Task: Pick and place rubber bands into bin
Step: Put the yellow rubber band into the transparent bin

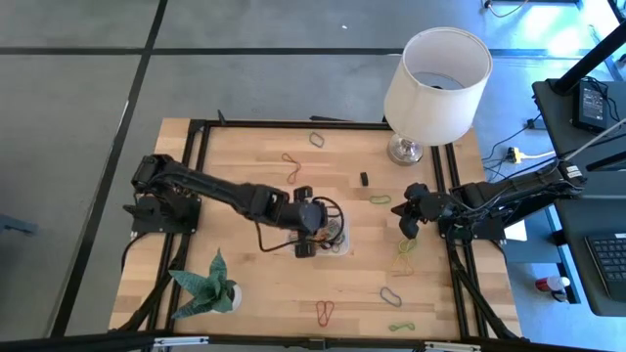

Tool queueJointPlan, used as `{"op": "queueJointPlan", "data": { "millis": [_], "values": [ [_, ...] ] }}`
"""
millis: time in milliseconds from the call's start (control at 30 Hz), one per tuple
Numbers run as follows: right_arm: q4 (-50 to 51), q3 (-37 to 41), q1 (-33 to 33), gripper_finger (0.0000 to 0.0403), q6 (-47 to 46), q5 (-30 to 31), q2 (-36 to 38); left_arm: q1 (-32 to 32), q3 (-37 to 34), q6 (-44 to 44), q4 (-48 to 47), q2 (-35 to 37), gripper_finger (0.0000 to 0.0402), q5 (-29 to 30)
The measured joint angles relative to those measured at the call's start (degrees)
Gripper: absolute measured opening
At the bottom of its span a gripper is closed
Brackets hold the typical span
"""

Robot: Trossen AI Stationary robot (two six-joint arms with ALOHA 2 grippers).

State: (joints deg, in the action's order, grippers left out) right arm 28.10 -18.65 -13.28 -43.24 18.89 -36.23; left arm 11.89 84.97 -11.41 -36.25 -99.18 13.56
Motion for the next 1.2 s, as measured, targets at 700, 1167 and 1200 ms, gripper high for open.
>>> {"op": "queueJointPlan", "data": {
  "millis": [700, 1167, 1200],
  "values": [
    [0.9, 0.0, 0.0, 0.0013, 0.2, -1.0, 0.0, 3.3, 0.0, -33.3, -4.4, -15.0, 0.0002, -5.1],
    [4.1, 0.0, 0.0, 0.0013, 0.2, -2.7, 0.0, 3.9, 0.1, -48.1, -4.5, -15.7, 0.0075, -2.5],
    [4.2, 0.0, 0.0, 0.0013, 0.2, -2.7, 0.0, 3.9, 0.1, -48.1, -4.6, -15.4, 0.0083, -2.5]
  ]
}}
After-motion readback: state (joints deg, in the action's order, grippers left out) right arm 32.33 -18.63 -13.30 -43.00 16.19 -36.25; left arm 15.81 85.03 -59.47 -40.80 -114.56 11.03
